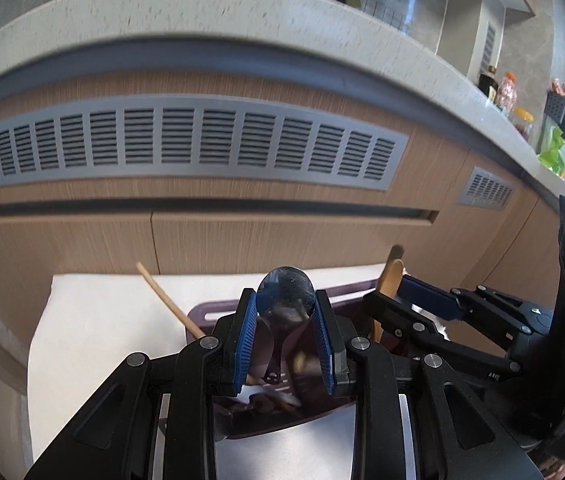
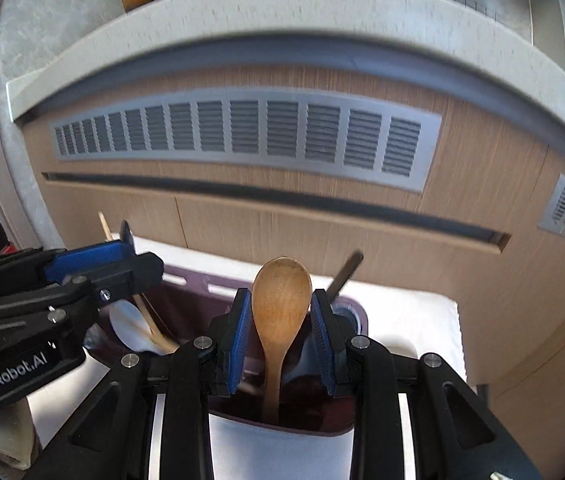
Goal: Organize utensils
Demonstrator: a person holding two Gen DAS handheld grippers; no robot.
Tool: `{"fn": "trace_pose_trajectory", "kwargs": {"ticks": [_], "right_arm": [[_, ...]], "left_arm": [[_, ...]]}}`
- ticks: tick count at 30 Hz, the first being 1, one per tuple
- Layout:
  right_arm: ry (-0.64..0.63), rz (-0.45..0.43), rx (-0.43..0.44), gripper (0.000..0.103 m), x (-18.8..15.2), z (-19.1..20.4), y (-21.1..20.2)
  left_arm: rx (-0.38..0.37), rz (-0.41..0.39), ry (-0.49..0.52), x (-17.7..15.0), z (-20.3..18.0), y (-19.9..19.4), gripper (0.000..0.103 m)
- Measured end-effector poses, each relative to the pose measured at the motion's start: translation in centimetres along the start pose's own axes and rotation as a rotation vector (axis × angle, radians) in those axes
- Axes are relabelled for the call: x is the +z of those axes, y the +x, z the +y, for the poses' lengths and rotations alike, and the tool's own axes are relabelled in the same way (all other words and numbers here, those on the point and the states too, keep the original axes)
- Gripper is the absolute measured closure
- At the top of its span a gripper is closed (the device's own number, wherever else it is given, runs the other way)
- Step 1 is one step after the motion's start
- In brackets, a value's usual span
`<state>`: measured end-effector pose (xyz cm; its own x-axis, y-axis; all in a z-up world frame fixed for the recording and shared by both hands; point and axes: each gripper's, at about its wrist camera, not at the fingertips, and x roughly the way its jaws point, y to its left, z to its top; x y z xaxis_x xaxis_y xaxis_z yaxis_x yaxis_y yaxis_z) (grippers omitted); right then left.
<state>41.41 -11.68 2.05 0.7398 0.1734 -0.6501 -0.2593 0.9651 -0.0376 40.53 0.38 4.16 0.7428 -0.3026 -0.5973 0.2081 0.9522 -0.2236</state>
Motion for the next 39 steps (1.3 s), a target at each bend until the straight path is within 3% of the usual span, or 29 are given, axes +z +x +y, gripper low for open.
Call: {"fn": "trace_pose_trajectory", "kwargs": {"ticks": [3, 6, 8, 14, 16, 19, 25, 32, 39], "right_arm": [[0.000, 0.005, -0.027, 0.073, -0.6, -0.2, -0.1], [0.019, -0.010, -0.075, 0.061, -0.7, -0.8, -1.0], [0.036, -0.036, -0.083, 0.055, -0.8, -1.2, -2.5], [0.070, -0.164, -0.115, 0.029, -2.1, -2.3, -10.6], [0.078, -0.193, -0.122, 0.019, -3.0, -2.3, -12.9], [0.110, -0.217, -0.120, 0.009, -5.5, -2.3, -16.3], [0.133, -0.184, -0.087, 0.005, -10.4, -1.4, -19.5], [0.136, -0.163, -0.116, 0.005, -15.8, 0.1, -20.9], [0.149, -0.180, -0.164, 0.003, -18.1, 0.6, -21.4]], "left_arm": [[-0.003, 0.018, -0.024, -0.2, 0.3, 0.4, 0.067], [0.007, 0.009, -0.035, -0.2, 0.6, -0.2, 0.056], [0.018, -0.011, -0.045, 0.0, 0.6, -1.4, 0.055], [0.051, -0.131, -0.046, 0.0, 0.1, -8.1, 0.034], [0.099, -0.191, -0.044, -1.2, -0.2, -11.1, 0.022], [0.154, -0.228, -0.035, -3.7, -0.8, -14.2, 0.015], [0.240, -0.250, -0.019, -10.4, -2.1, -18.3, 0.001], [0.290, -0.246, 0.016, -17.7, -4.0, -19.8, 0.000], [0.295, -0.249, 0.001, -20.5, -5.0, -20.1, 0.000]]}}
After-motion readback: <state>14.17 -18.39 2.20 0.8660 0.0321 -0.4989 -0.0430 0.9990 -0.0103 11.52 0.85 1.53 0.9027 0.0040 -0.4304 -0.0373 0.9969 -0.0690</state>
